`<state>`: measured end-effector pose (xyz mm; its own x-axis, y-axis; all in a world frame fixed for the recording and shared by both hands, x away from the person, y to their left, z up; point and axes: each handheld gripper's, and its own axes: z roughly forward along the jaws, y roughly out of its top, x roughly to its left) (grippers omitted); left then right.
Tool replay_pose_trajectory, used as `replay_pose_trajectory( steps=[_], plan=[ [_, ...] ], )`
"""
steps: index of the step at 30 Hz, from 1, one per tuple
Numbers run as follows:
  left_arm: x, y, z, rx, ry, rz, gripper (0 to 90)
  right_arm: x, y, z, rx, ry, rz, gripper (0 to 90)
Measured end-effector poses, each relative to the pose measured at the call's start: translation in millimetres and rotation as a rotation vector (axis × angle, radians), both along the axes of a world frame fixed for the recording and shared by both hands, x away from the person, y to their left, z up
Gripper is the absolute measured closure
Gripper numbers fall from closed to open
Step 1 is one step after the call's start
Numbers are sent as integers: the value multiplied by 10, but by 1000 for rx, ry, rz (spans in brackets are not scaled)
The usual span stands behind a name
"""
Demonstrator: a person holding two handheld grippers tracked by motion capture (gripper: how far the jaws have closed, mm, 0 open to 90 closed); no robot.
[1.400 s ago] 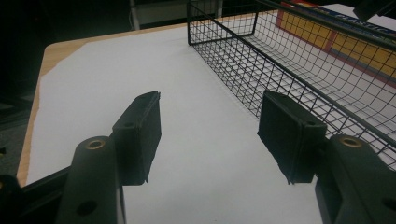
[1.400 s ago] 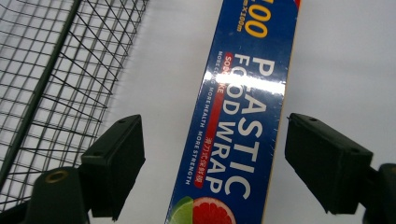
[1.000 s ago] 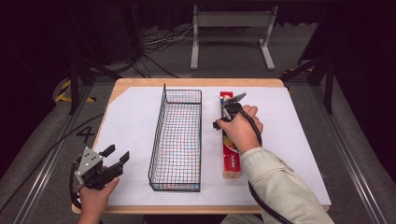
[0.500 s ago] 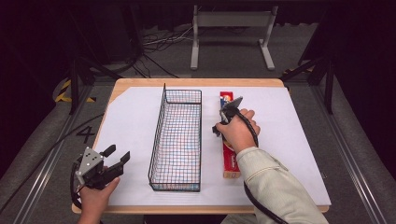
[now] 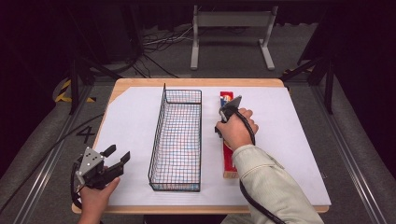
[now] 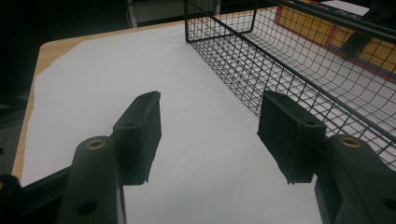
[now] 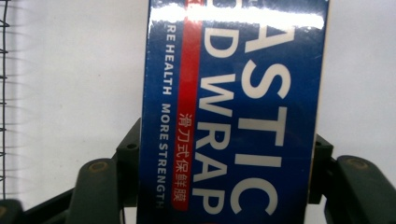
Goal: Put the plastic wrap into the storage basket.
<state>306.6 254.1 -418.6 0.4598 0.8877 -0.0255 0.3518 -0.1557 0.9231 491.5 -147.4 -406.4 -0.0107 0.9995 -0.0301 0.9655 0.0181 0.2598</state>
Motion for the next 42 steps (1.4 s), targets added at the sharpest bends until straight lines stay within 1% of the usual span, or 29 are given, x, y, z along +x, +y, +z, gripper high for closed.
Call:
replay_pose_trajectory(
  steps=[2,8,12,15,18,19,21,23,26,30,31,36,42],
  plan=[
    [0,-1,-1,-1,-1,0,397,-5,9,0,-6,-5,-7,392],
    [1,-3,0,-1,-1,0,397,-8,-19,16,17,-8,-27,401],
    [3,-6,1,-4,-2,1,397,-14,-35,22,13,-14,-43,403],
    [7,-11,0,-2,-3,0,397,-21,-55,65,36,-4,-59,403],
    [12,-19,1,-2,-2,-1,396,-38,-66,132,36,-11,-61,402],
    [12,-19,1,-2,-2,-1,396,-38,-66,132,36,-11,-61,402],
    [17,-24,2,-5,-2,0,396,-53,-74,198,42,-20,-64,402],
    [23,-29,1,-5,-4,-2,396,-70,-77,281,61,-23,-71,402],
    [34,-42,0,-1,-2,-5,396,-98,-69,370,68,-33,-75,402],
    [50,-54,-7,3,-1,-6,396,-128,-40,474,83,-35,-84,402],
    [53,-60,-8,3,0,-6,396,-128,-40,474,83,-35,-84,402],
    [57,-76,-12,11,-1,-6,396,-166,10,631,94,-45,-90,402],
    [52,-73,-8,12,-2,-2,396,-223,56,776,99,-59,-86,402]
  ],
)
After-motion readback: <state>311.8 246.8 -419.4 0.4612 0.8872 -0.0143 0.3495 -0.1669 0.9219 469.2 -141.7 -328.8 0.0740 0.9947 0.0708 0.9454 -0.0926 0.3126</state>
